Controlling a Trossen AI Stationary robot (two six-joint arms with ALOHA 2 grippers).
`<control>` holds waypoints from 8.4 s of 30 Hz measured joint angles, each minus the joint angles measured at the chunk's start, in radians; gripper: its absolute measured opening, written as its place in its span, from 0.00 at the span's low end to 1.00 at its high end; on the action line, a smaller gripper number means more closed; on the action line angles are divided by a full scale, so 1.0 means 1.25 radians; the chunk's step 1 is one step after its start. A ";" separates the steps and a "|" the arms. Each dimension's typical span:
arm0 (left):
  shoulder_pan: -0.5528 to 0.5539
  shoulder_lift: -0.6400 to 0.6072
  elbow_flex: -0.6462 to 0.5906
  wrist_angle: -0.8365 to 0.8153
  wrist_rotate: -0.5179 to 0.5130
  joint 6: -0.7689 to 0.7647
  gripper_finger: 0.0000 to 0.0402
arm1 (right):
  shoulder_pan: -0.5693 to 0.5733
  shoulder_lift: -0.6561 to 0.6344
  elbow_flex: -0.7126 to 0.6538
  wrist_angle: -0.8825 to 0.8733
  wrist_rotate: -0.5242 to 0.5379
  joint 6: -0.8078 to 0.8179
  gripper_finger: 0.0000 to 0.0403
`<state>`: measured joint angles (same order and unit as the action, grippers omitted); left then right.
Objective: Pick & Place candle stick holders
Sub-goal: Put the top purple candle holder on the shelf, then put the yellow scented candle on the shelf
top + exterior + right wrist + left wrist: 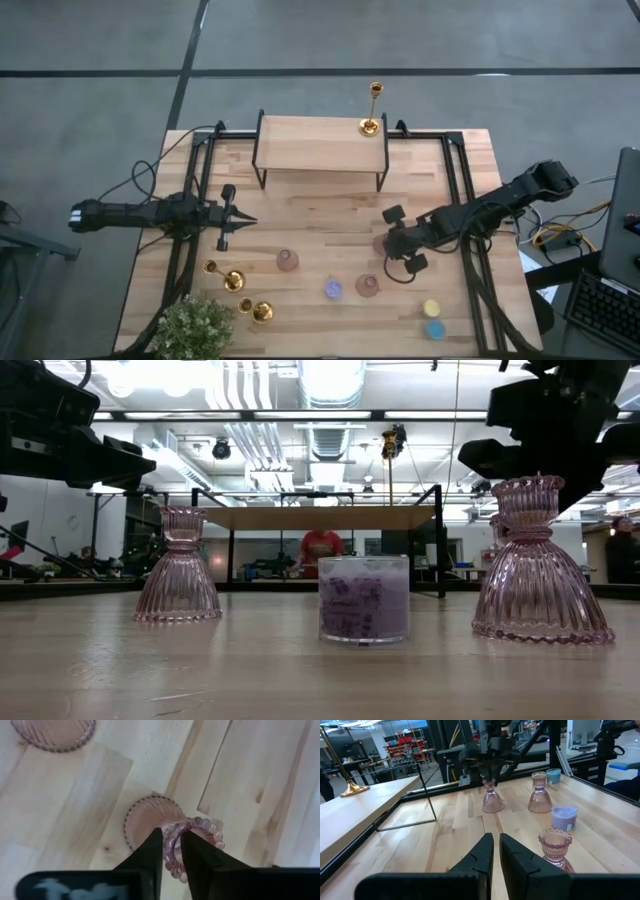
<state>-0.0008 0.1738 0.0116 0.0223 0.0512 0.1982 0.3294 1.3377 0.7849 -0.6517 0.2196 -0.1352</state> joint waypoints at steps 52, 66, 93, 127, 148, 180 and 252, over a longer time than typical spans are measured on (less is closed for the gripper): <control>0.000 0.000 0.000 0.000 0.000 0.000 0.09 | -0.528 0.163 0.696 -0.328 0.073 -0.400 0.07; 0.000 0.000 0.000 0.000 0.000 0.000 0.09 | -0.656 0.297 0.822 -0.466 -0.012 -0.384 0.07; 0.000 0.000 0.000 0.000 0.000 0.000 0.09 | -0.704 0.305 0.796 -0.467 -0.070 -0.396 0.07; 0.000 0.000 0.000 0.000 0.000 0.000 0.09 | -0.702 0.305 0.794 -0.487 -0.090 -0.445 0.07; 0.000 0.000 0.000 0.000 0.000 0.000 0.09 | -0.700 0.305 0.792 -0.438 -0.094 -0.433 0.10; 0.000 0.000 0.000 0.000 0.000 0.000 0.09 | -0.616 0.287 0.898 -0.536 -0.114 -0.348 0.36; 0.000 0.000 0.000 0.000 0.000 0.000 0.09 | 0.524 0.193 0.223 -0.267 -0.227 0.552 0.21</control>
<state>-0.0010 0.1741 0.0116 0.0223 0.0513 0.1986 0.9848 1.5791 1.0633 -0.9852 -0.0637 0.5542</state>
